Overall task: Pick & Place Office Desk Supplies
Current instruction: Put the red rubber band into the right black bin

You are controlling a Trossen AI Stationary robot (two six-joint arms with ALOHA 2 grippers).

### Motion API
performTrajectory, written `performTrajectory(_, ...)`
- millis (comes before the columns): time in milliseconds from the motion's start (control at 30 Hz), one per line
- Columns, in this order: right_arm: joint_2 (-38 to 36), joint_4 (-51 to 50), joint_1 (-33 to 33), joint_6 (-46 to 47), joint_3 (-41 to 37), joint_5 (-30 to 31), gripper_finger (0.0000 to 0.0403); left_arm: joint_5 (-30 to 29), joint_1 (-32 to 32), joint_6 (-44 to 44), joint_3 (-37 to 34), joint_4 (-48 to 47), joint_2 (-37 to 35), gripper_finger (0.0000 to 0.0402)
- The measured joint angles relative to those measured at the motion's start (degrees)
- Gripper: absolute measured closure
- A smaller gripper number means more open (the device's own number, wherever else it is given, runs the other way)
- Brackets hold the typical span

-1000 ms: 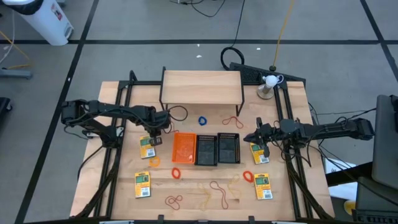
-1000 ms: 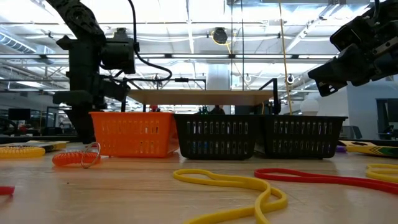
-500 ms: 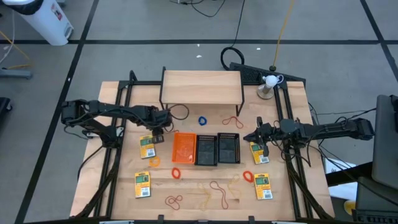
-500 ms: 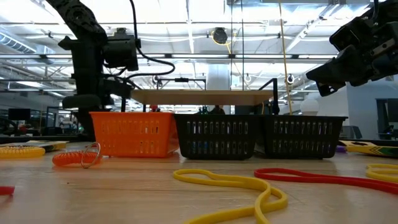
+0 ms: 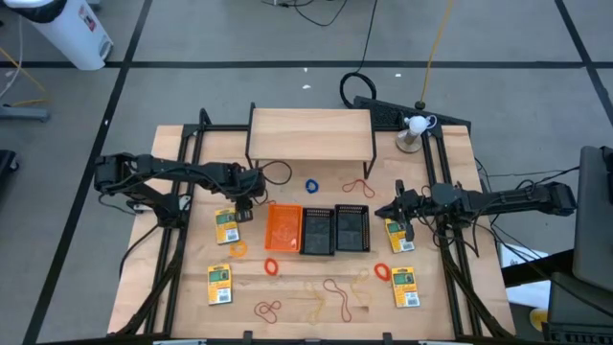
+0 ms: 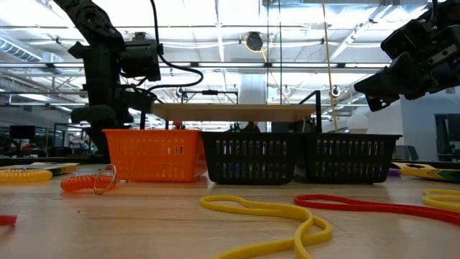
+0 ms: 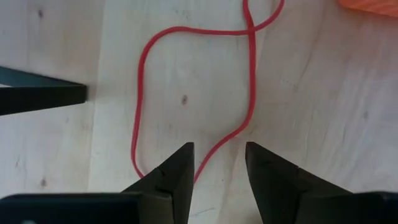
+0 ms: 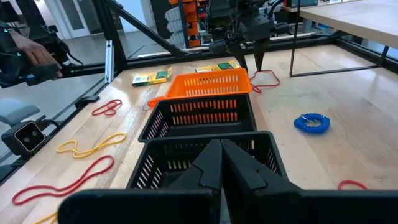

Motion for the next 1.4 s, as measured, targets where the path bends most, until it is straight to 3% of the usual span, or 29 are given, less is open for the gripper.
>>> performTrajectory(333, 0.0, 0.0, 0.0, 0.0, 0.0, 0.0, 0.0403, 0.0, 0.0, -0.1, 0.0, 0.1, 0.2, 0.0254)
performTrajectory(600, 0.0, -0.1, 0.0, 0.1, 0.0, -0.2, 0.0403, 0.6, 0.0, -0.3, 0.3, 1.6, 6.6, 0.0254)
performTrajectory(867, 0.0, 0.0, 0.0, 0.2, 0.0, -0.2, 0.0403, 0.8, 0.0, -1.8, 0.4, 1.2, 6.6, 0.0258)
performTrajectory(967, 0.0, 0.0, 0.0, 0.2, 0.0, -0.2, 0.0403, 1.9, 0.0, -1.8, 0.4, 1.0, 6.6, 0.0290)
performTrajectory(1133, 0.0, 0.0, 0.0, 0.4, 0.0, -0.1, 0.0403, 3.1, 0.0, -1.5, 0.4, 0.8, 6.6, 0.0387)
performTrajectory(1400, 0.0, 0.5, 0.0, 0.4, 0.0, -0.1, 0.0403, 2.9, -0.4, -1.6, 0.3, 0.7, 4.9, 0.0400)
